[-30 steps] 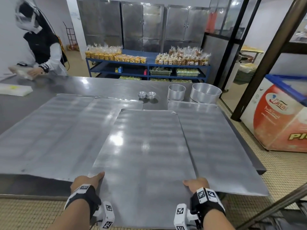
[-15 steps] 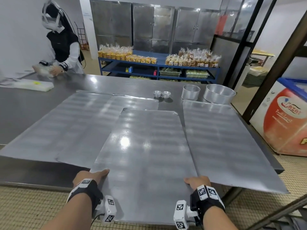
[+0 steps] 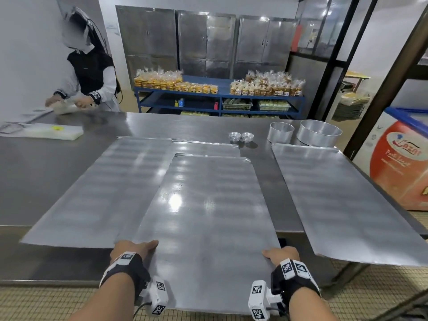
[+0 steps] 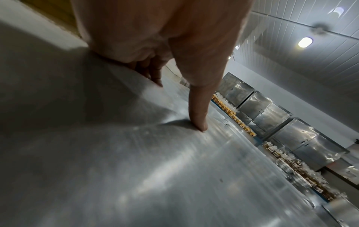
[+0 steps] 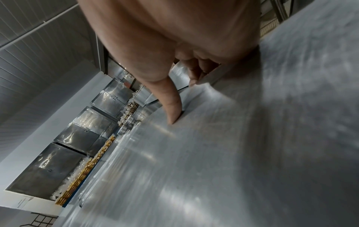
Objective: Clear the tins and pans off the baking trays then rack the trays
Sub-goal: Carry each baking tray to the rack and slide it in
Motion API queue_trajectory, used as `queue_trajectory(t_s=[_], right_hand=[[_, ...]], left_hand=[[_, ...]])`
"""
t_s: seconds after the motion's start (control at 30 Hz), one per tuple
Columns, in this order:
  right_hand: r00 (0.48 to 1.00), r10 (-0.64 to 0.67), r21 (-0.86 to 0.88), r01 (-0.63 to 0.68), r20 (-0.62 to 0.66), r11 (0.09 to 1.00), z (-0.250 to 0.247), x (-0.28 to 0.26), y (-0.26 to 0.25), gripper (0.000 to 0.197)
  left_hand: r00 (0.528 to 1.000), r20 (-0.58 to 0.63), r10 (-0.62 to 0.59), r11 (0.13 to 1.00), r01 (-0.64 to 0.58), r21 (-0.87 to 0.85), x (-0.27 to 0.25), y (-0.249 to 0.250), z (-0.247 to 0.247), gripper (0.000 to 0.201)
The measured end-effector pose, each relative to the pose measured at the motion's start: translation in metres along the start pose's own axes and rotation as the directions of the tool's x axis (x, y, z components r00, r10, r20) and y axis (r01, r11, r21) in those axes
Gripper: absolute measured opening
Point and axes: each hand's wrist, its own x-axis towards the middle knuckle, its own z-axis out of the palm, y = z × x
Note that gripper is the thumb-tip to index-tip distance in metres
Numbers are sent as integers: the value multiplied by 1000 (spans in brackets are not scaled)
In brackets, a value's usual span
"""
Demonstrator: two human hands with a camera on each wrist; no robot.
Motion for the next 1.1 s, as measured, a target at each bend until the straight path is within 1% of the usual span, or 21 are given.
queue_trajectory(t_s=[0.1, 0.2, 0.3, 0.37, 0.43, 0.5, 0.6, 0.73, 0.87, 0.97, 1.03, 1.1], right_hand=[[1000, 1, -4, -1, -3, 1000, 15, -3, -11, 36], [1000, -10, -4, 10, -16, 1000, 27, -2, -20, 24], [999, -26, 19, 26, -26, 999, 37, 2, -30, 33], [999, -26, 28, 27, -23, 999, 43, 8, -37, 34], [1000, -16, 41, 16, -10, 999, 49, 15, -45, 29], [999, -5, 63, 8, -38, 998, 55, 24, -54, 23], [999, 2, 40, 0, -51, 999, 62, 36, -66, 23], [998, 27, 69, -23, -52, 997, 68, 53, -83, 24], [999, 24, 47, -23, -22, 999, 71, 67, -93, 20], [999, 33, 57, -32, -21, 998, 76, 76, -95, 22], [999, 36, 33, -36, -15, 999, 81, 82, -93, 20], [999, 31, 7, -31, -23, 1000, 88, 92, -87, 29]], left_hand=[[1000, 25, 1, 1000, -1, 9, 19, 4, -9, 81], [1000, 23, 7, 1000, -7, 17, 33, 8, -15, 73], [1000, 10, 13, 999, -14, 33, 46, 14, -15, 72], [1000, 3, 18, 999, -18, 48, 55, 19, -15, 71], [1000, -4, 19, 998, -19, 58, 64, 25, -15, 67], [1000, -8, 19, 997, -19, 79, 72, 32, -15, 64], [1000, -15, 12, 993, -10, 117, 85, 44, -11, 66], [999, -34, 11, 989, -6, 150, 104, 62, -1, 64], [999, -37, -28, 984, 35, 175, 121, 73, 10, 70], [995, -66, -77, 976, 89, 198, 130, 75, 18, 84], [989, -87, -120, 970, 136, 203, 131, 77, 23, 90], [985, -105, -138, 964, 158, 216, 131, 80, 27, 94]])
